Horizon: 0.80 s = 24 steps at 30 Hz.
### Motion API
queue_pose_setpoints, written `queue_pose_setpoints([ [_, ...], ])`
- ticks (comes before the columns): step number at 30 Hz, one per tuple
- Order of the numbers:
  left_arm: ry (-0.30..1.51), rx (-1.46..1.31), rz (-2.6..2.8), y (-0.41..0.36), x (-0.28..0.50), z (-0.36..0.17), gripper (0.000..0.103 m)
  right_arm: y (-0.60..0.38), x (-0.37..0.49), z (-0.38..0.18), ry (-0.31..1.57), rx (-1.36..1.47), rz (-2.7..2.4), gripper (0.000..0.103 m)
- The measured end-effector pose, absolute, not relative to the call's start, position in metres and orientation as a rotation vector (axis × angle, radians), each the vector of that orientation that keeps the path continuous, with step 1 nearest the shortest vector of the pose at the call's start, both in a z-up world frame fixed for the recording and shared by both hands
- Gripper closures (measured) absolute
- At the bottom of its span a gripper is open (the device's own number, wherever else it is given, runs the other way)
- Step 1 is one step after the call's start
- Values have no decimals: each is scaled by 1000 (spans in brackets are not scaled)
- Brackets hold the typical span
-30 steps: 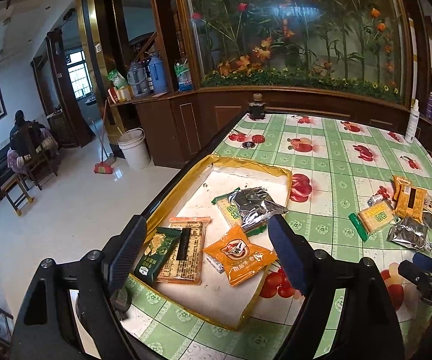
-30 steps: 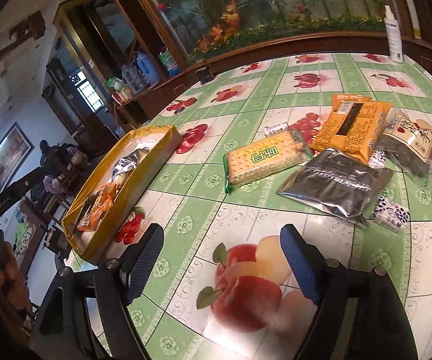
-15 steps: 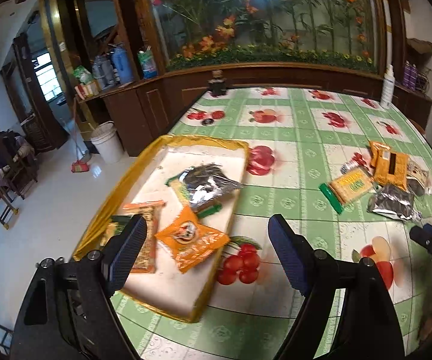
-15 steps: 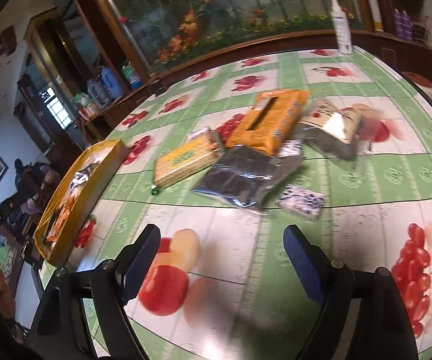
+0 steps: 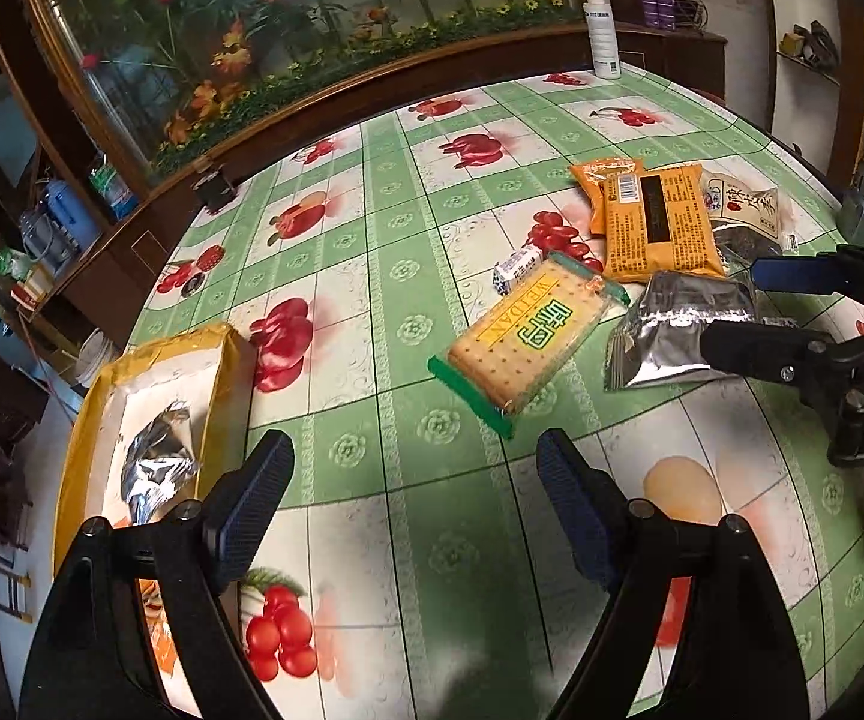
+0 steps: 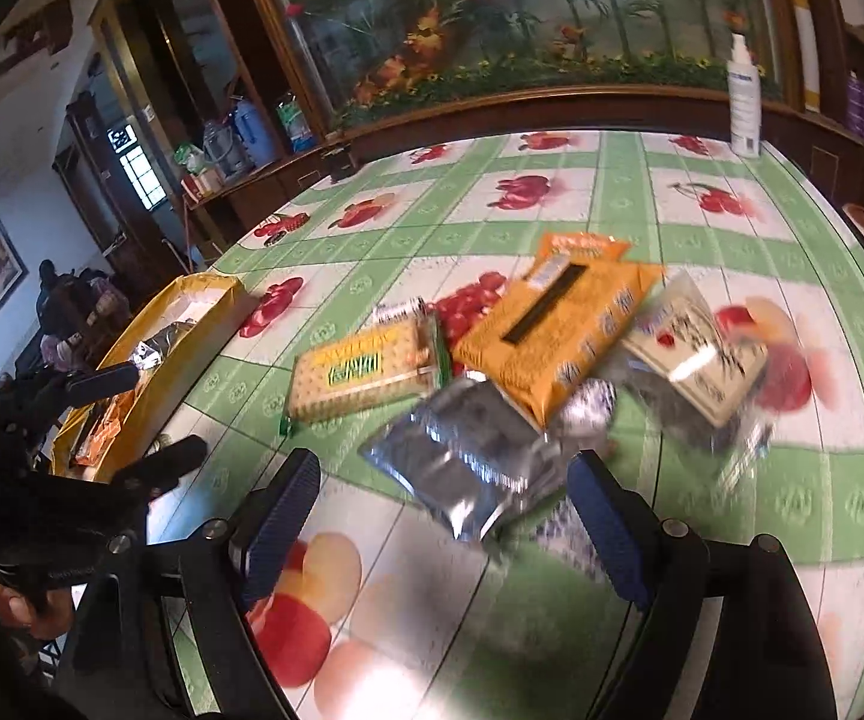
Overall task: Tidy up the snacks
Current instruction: 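Grasp the WEIDAN cracker pack with left tool while right tool grasps the silver foil bag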
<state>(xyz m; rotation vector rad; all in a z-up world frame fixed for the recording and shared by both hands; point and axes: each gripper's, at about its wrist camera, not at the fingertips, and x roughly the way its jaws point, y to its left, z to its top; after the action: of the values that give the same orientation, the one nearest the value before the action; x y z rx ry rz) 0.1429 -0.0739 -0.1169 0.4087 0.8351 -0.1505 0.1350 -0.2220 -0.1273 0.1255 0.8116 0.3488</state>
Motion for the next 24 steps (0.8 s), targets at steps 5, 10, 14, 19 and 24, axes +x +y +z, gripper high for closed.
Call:
queue_pose_setpoints([
  [5,857,419,-220,-80,172,-124,19,-214,158,-132,864,74,416,16],
  [10,868,441,-377,-92,193,-128,20,-205,161,-142,919,1,489,16],
  [14,901,484,-504,-110,203,-135,20,-197,155,-147,932,-70,510,16],
  [19,978,468,-542,-117,221,-152,19,-200,157,-153,947,-79,486,17],
  [24,1020,329,-547,-94,227,-158,25,-207,158,-151,937,-27,493,17],
])
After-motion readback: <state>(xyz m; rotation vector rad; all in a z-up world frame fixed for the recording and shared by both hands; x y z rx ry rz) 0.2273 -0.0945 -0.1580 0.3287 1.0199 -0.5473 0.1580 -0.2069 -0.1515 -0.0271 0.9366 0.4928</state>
